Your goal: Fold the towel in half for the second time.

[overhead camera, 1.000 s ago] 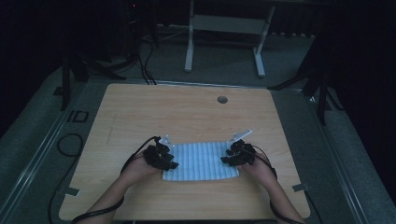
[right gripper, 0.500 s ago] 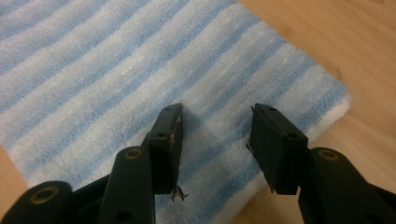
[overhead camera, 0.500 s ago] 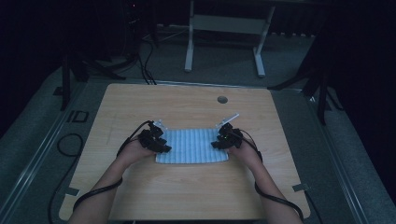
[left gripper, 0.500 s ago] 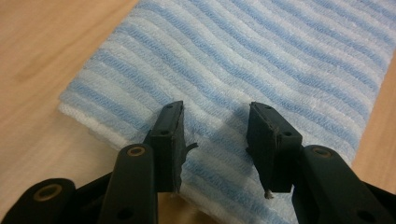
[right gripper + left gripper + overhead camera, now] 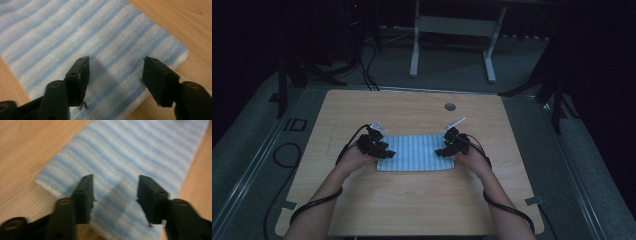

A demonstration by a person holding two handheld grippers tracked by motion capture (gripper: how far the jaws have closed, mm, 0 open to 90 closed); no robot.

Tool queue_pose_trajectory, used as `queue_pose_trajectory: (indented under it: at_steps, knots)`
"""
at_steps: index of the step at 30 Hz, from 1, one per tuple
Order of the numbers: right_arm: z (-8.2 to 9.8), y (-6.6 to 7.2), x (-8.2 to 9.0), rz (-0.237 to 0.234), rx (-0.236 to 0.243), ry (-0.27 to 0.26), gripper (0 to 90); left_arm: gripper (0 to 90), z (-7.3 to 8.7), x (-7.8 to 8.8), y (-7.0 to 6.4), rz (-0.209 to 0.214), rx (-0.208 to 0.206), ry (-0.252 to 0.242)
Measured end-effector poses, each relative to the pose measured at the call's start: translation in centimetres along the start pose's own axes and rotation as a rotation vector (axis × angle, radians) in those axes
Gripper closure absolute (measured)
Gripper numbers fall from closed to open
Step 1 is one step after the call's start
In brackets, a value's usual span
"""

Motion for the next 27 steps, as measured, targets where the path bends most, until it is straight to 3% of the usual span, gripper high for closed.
queue_pose_trajectory:
  at_steps: [1,4,7,8,11,12,16,18,23,25,27]
  knots:
    - [0.0,0.0,0.2,0.0,-0.003,-0.009,33.4,43.7,-0.1,0.1,-0.3,-0.005,0.003,-0.011]
    - [0.2,0.0,1.3,-0.023,-0.027,-0.064,24.9,27.2,-0.1,0.3,-0.9,0.0,0.0,-0.028]
    - [0.5,0.1,2.1,-0.028,-0.021,-0.088,18.5,16.8,0.0,0.4,-1.4,-0.004,0.008,-0.054]
    - [0.8,0.2,2.8,-0.019,-0.022,-0.104,16.9,12.5,0.2,0.5,-1.8,-0.026,-0.006,-0.065]
    - [1.4,0.3,3.6,-0.003,-0.001,-0.129,13.7,5.0,0.7,0.6,-1.9,-0.03,0.002,-0.099]
    - [1.8,0.3,3.9,0.006,-0.005,-0.138,13.4,1.4,1.3,0.7,-1.9,-0.028,0.022,-0.115]
    - [3.1,0.1,5.0,0.03,-0.006,-0.19,12.1,1.4,2.9,0.8,-2.0,-0.071,0.007,-0.109]
    - [4.0,0.0,5.4,0.049,-0.009,-0.205,12.1,1.4,3.7,0.9,-2.1,-0.069,0.014,-0.11]
    - [6.0,-0.7,6.1,0.071,-0.039,-0.239,12.1,1.3,5.5,1.5,-2.2,-0.092,0.035,-0.156]
    - [7.6,-1.0,6.3,0.072,-0.064,-0.254,12.1,1.3,6.7,2.5,-2.3,-0.13,0.053,-0.202]
    - [8.9,-1.3,6.5,0.073,-0.079,-0.265,12.1,1.3,7.4,3.1,-2.3,-0.153,0.056,-0.216]
Point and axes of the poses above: each handheld gripper's, and its own axes: x roughly backward along the jaws, z roughly out of its underside, y roughly to its left, the point moved 2 cm from there along -x, roughly forward along the jaws, and after that the axes turned 10 degrees about z, right-handed, at the moved point
